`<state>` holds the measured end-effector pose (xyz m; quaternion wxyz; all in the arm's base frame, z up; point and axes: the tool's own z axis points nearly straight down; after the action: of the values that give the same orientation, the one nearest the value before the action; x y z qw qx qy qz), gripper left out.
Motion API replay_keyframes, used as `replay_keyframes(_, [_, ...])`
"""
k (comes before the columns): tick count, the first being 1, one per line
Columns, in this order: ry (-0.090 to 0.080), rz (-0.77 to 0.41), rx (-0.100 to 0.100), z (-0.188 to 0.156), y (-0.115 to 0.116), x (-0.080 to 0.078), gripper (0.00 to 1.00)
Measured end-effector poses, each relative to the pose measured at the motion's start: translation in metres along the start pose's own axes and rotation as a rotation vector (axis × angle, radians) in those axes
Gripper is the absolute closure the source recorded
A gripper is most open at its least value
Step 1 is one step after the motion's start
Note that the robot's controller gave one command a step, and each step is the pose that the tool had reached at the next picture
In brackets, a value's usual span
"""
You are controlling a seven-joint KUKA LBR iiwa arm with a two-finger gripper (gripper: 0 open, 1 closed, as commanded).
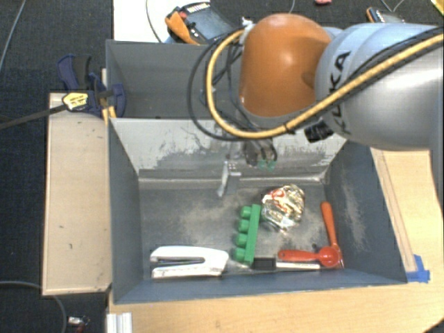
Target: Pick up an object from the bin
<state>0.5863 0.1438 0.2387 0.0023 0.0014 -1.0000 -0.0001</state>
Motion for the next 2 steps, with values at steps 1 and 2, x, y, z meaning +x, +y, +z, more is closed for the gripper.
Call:
replay_keyframes(1, [-0.009,0.005,-0.001,-0.005,-0.001,-0.002,0.0])
replay_keyframes(2, [-0.01,-0.201,-0.001,0.098,0.013,0.046,0.0])
